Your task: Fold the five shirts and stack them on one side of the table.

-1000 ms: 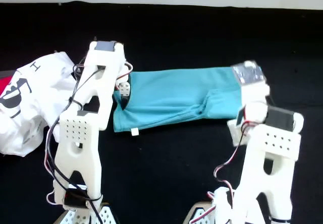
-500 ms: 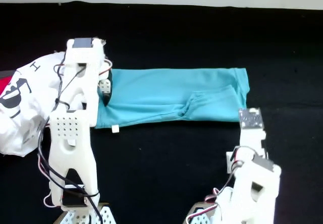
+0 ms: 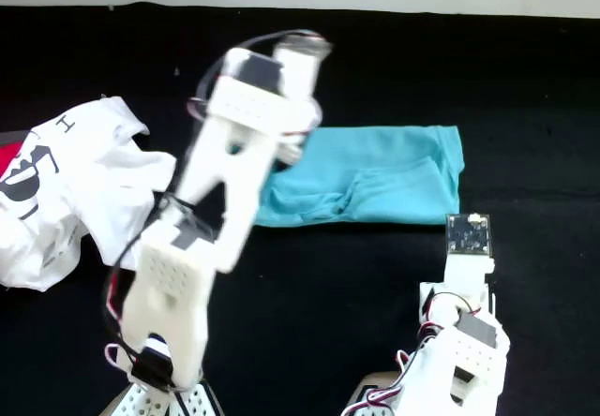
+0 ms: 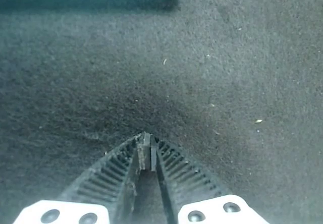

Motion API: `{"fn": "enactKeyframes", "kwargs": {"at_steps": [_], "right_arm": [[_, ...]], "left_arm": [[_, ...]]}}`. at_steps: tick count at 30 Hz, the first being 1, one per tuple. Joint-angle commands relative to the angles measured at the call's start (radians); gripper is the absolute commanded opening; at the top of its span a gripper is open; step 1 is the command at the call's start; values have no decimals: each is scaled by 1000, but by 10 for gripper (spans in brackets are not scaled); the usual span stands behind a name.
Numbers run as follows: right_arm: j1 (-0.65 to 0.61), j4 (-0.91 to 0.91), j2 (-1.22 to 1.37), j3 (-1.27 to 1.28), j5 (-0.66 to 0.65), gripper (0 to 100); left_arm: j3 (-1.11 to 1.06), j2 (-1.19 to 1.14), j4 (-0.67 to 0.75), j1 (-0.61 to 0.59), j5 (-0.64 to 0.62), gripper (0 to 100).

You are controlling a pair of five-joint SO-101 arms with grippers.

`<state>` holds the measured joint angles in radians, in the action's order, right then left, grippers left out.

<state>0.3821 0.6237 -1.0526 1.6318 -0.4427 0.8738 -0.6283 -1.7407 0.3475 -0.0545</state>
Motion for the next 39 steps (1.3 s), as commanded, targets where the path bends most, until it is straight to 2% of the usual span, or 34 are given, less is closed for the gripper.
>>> {"fn": "enactKeyframes", "kwargs": {"at_steps": [1, 13, 23, 25, 30, 34, 39], "right_arm": [[7, -22, -18, 30, 12, 6], [7, -21, -35, 35, 12, 6], [5, -21, -35, 35, 12, 6], [4, -21, -35, 35, 12, 6], [4, -21, -35, 35, 12, 6], [4, -21, -35, 35, 12, 6], [2, -21, -35, 35, 12, 6]], "left_arm": [[36, 74, 98, 101, 9, 9], [35, 4, 545, 280, 9, 9], [53, -182, 750, 349, 9, 14], [94, -206, 755, 349, 9, 24], [205, -255, 709, 348, 5, 144], [302, -254, 618, 329, 9, 142], [409, -263, 436, 225, 9, 78]]}}
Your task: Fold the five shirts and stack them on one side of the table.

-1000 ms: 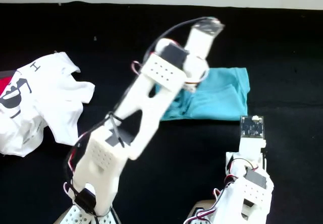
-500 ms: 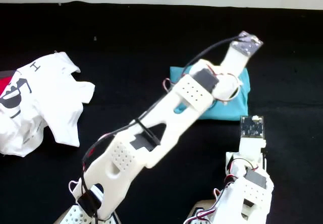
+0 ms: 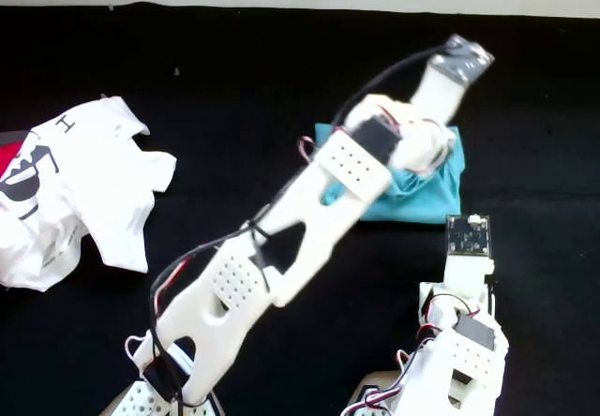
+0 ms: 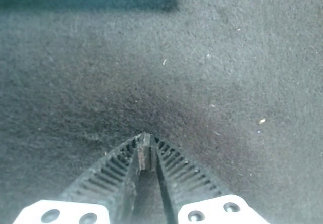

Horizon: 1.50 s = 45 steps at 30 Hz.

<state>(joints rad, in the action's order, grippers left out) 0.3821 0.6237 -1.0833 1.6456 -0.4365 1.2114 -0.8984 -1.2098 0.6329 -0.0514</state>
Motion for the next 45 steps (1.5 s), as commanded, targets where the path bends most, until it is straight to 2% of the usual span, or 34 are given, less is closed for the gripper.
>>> {"fn": "enactKeyframes", "kwargs": {"at_steps": [1, 3, 5, 10, 13, 22, 27, 30, 34, 40, 45], "right_arm": [[2, -21, -4, 21, 6, 6], [2, -21, -4, 21, 6, 6], [2, -21, -4, 21, 6, 6], [2, -21, -4, 21, 6, 6], [2, -21, -4, 21, 6, 6], [4, -21, -7, 21, 6, 6], [22, -4, -8, 10, 52, 6], [96, 15, -8, -12, 117, 6], [130, 70, -8, -59, 152, 6], [124, 275, 1, -352, 153, 6], [-8, 390, 77, -573, 153, 6]], "left_arm": [[67, 5, -126, -82, 6, 52], [33, -18, -152, -116, 8, 4], [19, -56, -150, -142, 8, 12], [19, -171, -20, -150, 8, 9], [21, -200, 0, -122, 8, 9], [114, -96, -298, 54, 8, 9], [200, -90, -348, 93, 8, 9], [246, -87, -353, 87, 8, 9], [334, -84, -384, 45, 8, 9], [447, -84, -562, -94, 38, 9], [441, -71, -571, -278, 87, 9]]}}
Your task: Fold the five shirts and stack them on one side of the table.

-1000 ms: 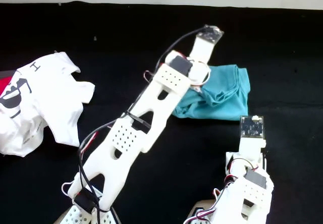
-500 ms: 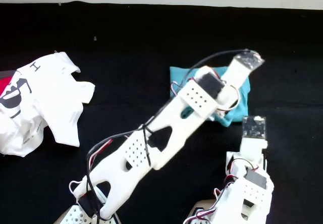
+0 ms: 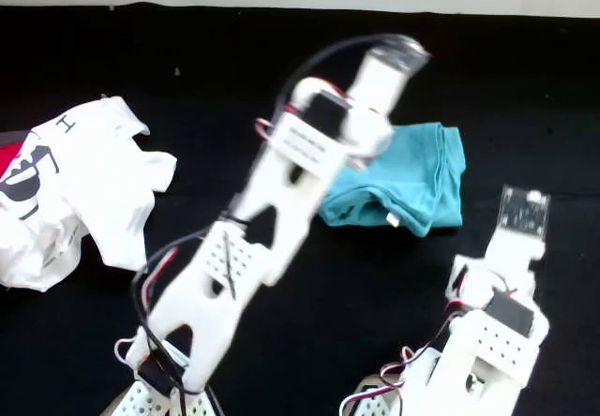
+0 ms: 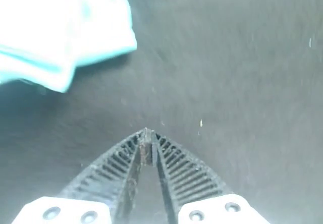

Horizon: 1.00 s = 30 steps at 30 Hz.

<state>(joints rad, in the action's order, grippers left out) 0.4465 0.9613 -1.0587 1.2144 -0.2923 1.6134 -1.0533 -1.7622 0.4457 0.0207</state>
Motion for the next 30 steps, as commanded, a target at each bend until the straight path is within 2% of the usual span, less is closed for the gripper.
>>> {"fn": "enactKeyframes", "kwargs": {"at_steps": [1, 4, 6, 14, 17, 23, 26, 30], "right_arm": [[-104, 64, 90, -180, 9, 6], [-191, 73, 213, -289, 9, 6], [-248, 70, 305, -366, 9, 6], [-466, 71, 699, -707, 9, 6], [-532, 74, 851, -800, 9, 6], [-618, 76, 1061, -908, 9, 6], [-633, 91, 1118, -905, 9, 6], [-602, 180, 1141, -908, 3, 6]], "left_arm": [[30, 104, -20, -122, 14, 9], [-50, 200, -20, -191, 14, 9], [-179, 294, -20, -225, 14, 9], [-1070, 736, 12, -302, 15, 9], [-1379, 874, 149, -374, 15, 9], [-1906, 1040, 542, -447, 18, 9], [-2066, 1053, 729, -460, 17, 9], [-2144, 1053, 910, -470, 15, 9]]}}
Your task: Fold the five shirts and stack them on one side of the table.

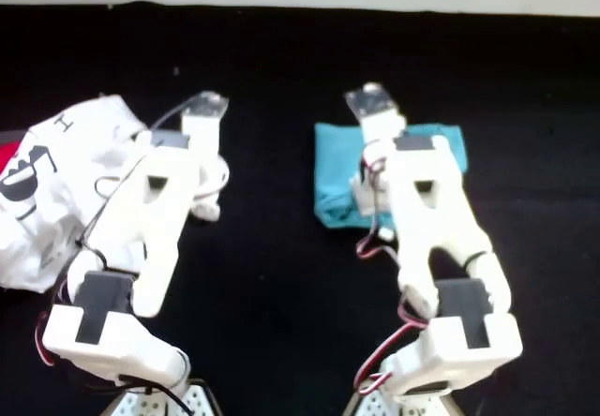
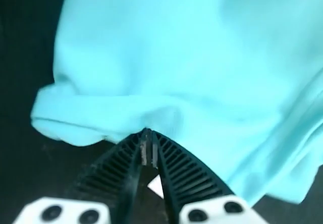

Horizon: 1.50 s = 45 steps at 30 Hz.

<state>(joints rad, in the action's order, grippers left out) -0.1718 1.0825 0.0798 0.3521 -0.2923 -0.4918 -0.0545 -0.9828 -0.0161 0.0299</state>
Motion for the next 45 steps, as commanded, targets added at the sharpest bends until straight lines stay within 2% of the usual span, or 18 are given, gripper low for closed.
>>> {"fn": "enactKeyframes", "kwargs": {"at_steps": [1, 7, 12, 18, 24, 33, 37, 40, 45], "right_arm": [[33, 84, 2, -45, -3, 6], [151, 176, -1, -74, -143, 6], [177, 262, -1, -219, -143, 6], [104, 254, 8, -240, -61, 6], [157, 174, 8, -142, -63, 6], [312, 125, 8, -27, -250, 6], [374, 124, -1, -36, -282, 6], [386, 177, -33, -110, -279, 6], [338, 236, -67, -183, -278, 10]], "left_arm": [[-42, 54, 166, -8, 6, 9], [-50, 39, 288, -5, 6, 9], [-10, -97, 302, -5, 9, 9], [168, -226, 181, 1, 9, 9], [272, -308, 81, -1, 9, 9], [292, -326, 63, -1, 9, 9], [291, -325, 61, -2, 9, 9], [291, -325, 61, -2, 9, 9], [291, -325, 61, -2, 9, 9]]}}
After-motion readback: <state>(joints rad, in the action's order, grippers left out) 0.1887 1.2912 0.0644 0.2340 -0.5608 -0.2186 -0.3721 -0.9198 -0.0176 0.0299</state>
